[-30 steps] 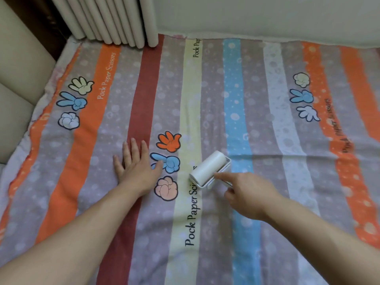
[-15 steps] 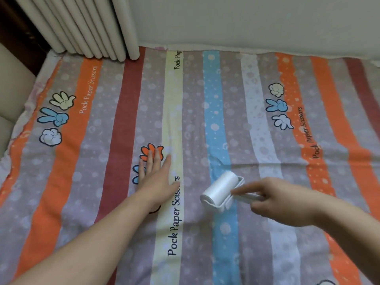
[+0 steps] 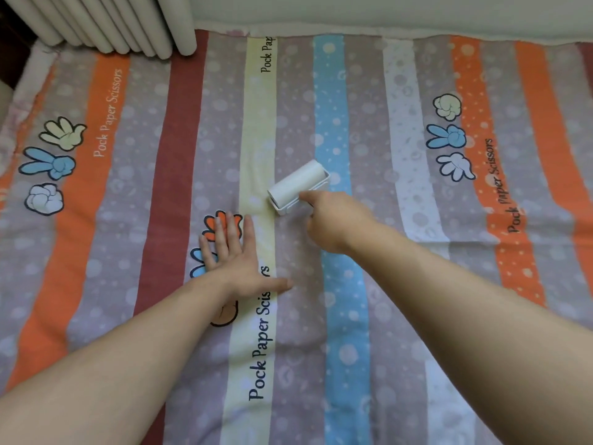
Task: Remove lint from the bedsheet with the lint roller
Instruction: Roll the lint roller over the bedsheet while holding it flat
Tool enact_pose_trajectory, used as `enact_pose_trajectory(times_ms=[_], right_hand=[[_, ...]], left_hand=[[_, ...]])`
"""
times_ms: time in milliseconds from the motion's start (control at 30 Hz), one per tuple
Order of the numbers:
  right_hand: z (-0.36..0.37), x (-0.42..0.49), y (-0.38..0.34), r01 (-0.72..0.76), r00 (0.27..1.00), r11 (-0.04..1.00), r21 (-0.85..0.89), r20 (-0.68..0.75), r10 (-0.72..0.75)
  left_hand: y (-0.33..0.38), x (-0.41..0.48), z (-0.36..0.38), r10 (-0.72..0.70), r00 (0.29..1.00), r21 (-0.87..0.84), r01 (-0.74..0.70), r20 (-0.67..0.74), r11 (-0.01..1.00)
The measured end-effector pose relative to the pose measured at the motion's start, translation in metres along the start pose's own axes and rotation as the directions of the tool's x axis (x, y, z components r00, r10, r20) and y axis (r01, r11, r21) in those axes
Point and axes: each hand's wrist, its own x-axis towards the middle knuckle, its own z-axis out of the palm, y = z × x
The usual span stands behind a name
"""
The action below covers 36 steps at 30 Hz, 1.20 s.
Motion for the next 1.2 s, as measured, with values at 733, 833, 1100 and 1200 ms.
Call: enact_pose_trajectory(times_ms=[733,833,1100,1200], right_hand=[[0.026,-0.179,0.144,0.002,0.981,1.0,0.005,0.193,-0.003],[0.012,-0.189,0.152,-0.019,0.964,0.999,0.032,0.267,0.01],[-0.088,-0.189,0.167,-0.17,0.861,0.956,0.241,0.509,0.025],[-0.101,-0.161,0.152,-0.15,0.927,0.938,0.312,0.373,0.024]], left_hand=[[0.101,-0.036,0.028,-0.143,0.986,-0.15,0.129,-0.089,0.98],[0.117,-0.045,0.027,-0.102,0.994,-0.13,0.095,-0.048,0.987],[0.113,-0.027,0.01,0.001,0.996,0.078,0.006,-0.084,0.997],[0.114,-0.01,0.007,0.027,0.998,0.021,-0.026,-0.064,0.999]])
